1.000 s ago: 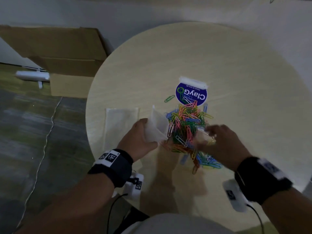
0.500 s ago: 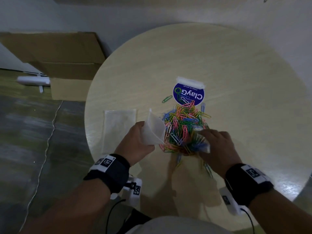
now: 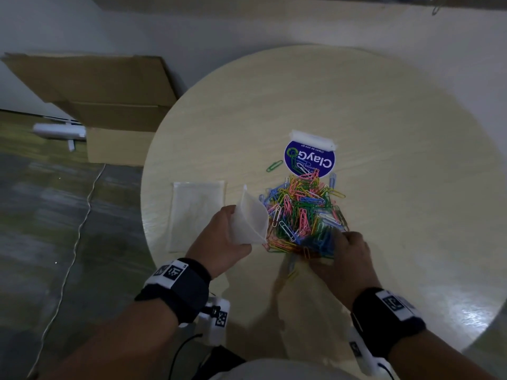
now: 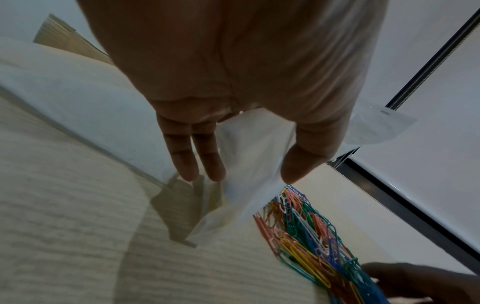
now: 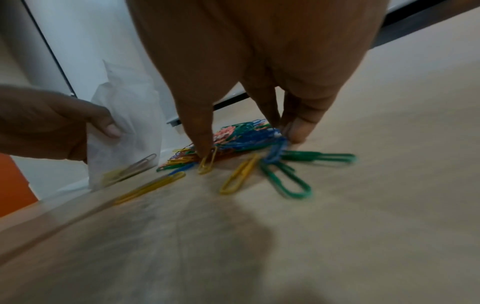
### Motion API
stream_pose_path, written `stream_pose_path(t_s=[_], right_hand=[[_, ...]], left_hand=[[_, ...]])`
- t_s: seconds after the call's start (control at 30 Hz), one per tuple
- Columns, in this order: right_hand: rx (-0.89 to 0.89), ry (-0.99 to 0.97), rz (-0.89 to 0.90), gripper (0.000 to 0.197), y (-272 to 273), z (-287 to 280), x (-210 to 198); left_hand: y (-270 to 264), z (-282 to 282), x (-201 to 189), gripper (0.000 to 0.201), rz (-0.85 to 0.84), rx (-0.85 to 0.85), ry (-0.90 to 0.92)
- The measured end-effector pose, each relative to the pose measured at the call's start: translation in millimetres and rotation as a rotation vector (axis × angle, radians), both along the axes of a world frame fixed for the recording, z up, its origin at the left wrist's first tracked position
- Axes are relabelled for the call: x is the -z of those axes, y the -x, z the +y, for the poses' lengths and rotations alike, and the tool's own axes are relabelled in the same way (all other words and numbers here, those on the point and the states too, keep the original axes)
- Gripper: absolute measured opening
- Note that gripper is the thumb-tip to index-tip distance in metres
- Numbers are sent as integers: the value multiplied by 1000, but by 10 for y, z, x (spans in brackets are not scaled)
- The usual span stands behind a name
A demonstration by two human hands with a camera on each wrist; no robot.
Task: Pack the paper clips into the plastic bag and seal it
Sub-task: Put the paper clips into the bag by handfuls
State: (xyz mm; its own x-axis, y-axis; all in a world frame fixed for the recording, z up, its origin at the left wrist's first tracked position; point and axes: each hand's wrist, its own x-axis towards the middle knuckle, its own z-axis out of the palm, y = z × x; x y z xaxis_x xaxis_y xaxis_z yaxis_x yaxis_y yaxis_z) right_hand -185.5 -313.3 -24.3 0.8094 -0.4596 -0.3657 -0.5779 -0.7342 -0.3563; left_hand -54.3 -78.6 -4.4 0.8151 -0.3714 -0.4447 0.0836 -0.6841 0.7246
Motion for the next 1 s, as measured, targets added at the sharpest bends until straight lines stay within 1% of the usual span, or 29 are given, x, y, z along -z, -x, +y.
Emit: stream_pose_path(t_s=[0.1,0.13,0.17,0.2,0.27,0.37,0.5,0.57,0.67,0.73,0.8,0.87,0.93,1.0], right_hand=[[-51,110,17,93,-155,65,-7],[-70,127,24,94,-189,79,-8],[-92,130,29,91,-213,84,-9],[-105,120,39,83,-228,80,-8],[-122,86,33,63,-239,45,-6],[-150,51,-46,43,-213,-31,8],[-154,-8,-87,39,-209,-79,-75],[-150,3,-59,34,-215,-122,-146],[-82,-7,-1,32,-220,-198,-276],[1,-52,-43,30,-236,-241,-403],[67,-136,-135,28,-266,-255,-584],[62,-207,-194,29,-336,-238,-784],[22,-237,-213,30,-439,-202,-965],[-24,-275,-226,27,-557,-145,-1093]], left_hand=[[19,-4,21,81,-10,10,-8],[23,-10,21,82,-14,13,-8],[24,-13,25,84,-13,15,-9],[23,-17,30,85,-11,16,-9],[16,-33,20,84,-15,20,-5],[10,-49,8,83,-19,29,-9],[9,-68,-2,85,-31,28,-17],[5,-79,5,84,-31,28,-9],[-1,-88,6,82,-27,16,10],[-14,-94,8,83,-41,17,7],[-24,-110,-7,87,-52,19,5],[-28,-137,-39,91,-41,11,13],[-30,-176,-61,94,-57,13,-13],[-25,-210,-71,90,-109,34,-75]])
